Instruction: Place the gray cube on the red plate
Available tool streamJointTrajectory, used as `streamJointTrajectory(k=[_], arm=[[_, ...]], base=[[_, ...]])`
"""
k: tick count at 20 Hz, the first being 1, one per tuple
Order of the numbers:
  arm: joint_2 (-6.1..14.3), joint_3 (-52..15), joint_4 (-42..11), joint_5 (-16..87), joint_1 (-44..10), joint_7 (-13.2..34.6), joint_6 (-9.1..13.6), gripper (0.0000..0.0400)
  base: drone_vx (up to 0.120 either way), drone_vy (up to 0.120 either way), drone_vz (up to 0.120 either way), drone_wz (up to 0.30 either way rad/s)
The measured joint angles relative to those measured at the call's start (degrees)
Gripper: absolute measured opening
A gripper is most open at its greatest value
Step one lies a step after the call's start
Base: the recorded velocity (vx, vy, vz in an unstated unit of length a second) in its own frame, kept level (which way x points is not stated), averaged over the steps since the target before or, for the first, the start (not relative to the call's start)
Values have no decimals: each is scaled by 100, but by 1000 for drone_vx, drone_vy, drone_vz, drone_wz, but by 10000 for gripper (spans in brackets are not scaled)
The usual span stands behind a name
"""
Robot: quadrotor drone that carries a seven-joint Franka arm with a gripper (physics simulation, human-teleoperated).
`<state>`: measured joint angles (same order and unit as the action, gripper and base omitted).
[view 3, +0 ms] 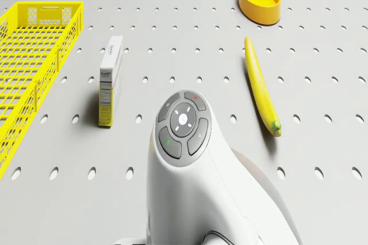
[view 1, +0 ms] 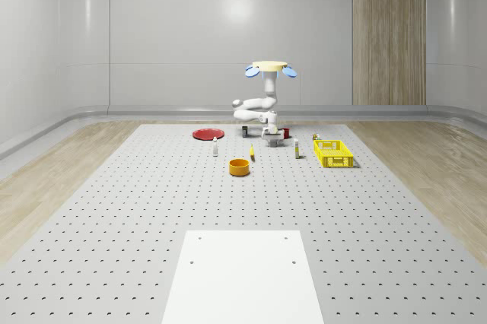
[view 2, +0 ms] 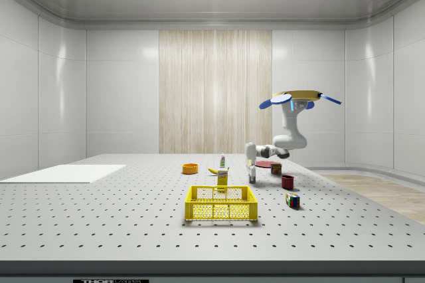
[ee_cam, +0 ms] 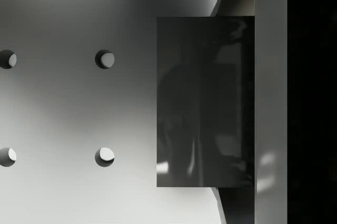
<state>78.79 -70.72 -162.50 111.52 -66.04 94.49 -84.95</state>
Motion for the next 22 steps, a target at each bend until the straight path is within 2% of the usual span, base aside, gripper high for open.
streamJointTrajectory(k=[6,9,22], arm=[[44,-229,-49,-234,-20,43,38,252],[61,-455,-89,-456,-36,78,96,251],[233,-797,-124,-832,-100,155,32,250]], base=[[0,0,0,0],[0,0,107,0],[0,-120,120,0]])
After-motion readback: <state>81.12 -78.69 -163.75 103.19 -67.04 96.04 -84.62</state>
